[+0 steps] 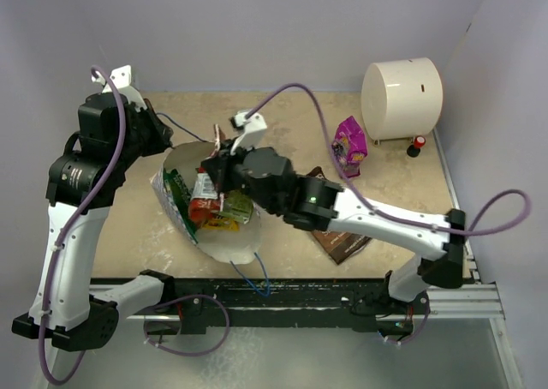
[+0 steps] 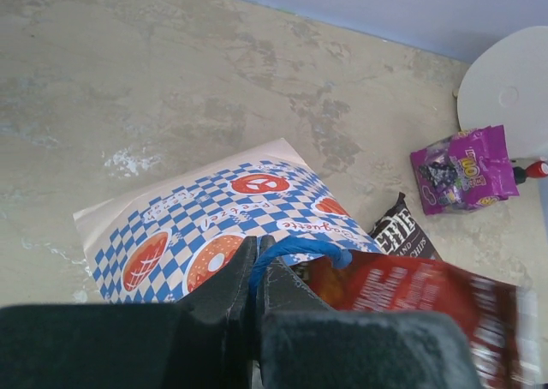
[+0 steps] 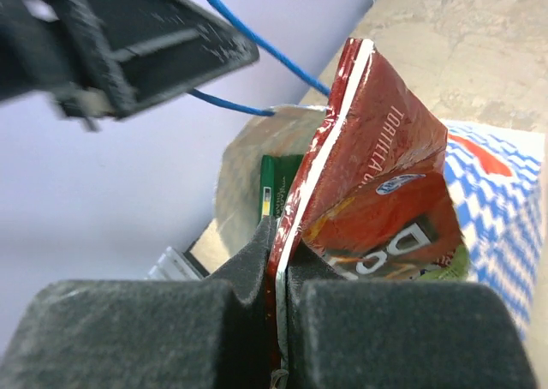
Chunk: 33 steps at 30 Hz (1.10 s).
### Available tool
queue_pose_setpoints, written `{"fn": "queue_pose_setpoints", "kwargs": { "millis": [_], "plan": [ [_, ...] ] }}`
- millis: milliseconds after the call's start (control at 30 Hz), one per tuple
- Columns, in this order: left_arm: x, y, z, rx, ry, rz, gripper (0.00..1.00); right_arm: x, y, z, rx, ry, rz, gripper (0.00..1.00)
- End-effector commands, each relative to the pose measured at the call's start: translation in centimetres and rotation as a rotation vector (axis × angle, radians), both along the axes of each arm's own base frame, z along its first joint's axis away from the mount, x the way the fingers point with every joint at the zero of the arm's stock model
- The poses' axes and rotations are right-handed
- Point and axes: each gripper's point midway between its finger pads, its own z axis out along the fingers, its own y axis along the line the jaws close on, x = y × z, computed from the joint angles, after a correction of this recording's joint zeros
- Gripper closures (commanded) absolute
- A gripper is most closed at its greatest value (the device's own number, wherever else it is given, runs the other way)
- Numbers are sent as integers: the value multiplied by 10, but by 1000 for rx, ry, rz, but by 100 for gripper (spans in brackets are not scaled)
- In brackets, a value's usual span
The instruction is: Take the snacks out of the paper bag
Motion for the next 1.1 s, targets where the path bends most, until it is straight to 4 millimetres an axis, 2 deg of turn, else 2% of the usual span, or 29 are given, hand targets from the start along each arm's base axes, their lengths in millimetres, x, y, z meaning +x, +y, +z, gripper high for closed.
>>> {"fn": "queue_pose_setpoints", "kwargs": {
  "millis": [0, 133, 233, 367, 433, 533, 633, 700, 867, 900, 1067],
  "plan": [
    [7, 6, 28, 25, -115, 16, 100, -17, -64, 99, 146, -85, -6, 100],
    [5, 5, 24, 21, -110, 7, 100, -26, -119, 137, 171, -153, -51, 100],
    [5, 4, 22, 25, -105, -2, 100, -26, -159, 157, 164, -192, -126, 100],
    [4, 3, 21, 37, -104, -15, 100, -23, -212, 161, 137, -187, -251, 100],
    [4, 3, 22, 46, -107, -19, 100, -23, -235, 153, 104, -172, -310, 100],
    [3, 5, 26, 56, -111, -22, 100, -23, -273, 122, 47, -92, -419, 100],
    [1, 4, 28, 56, -112, -30, 100, -30, -312, 76, 17, 23, -525, 100],
    [-1, 3, 28, 51, -111, -36, 100, -34, -331, 50, 7, 70, -578, 100],
    [-1, -4, 23, 25, -92, -61, 100, -42, -364, -21, 1, 175, -687, 100],
    [-1, -6, 22, 17, -88, -69, 100, -44, -369, -40, -20, 190, -708, 100],
    [-3, -12, 19, -11, -74, -87, 100, -54, -391, -104, -40, 291, -797, 100]
  ]
}}
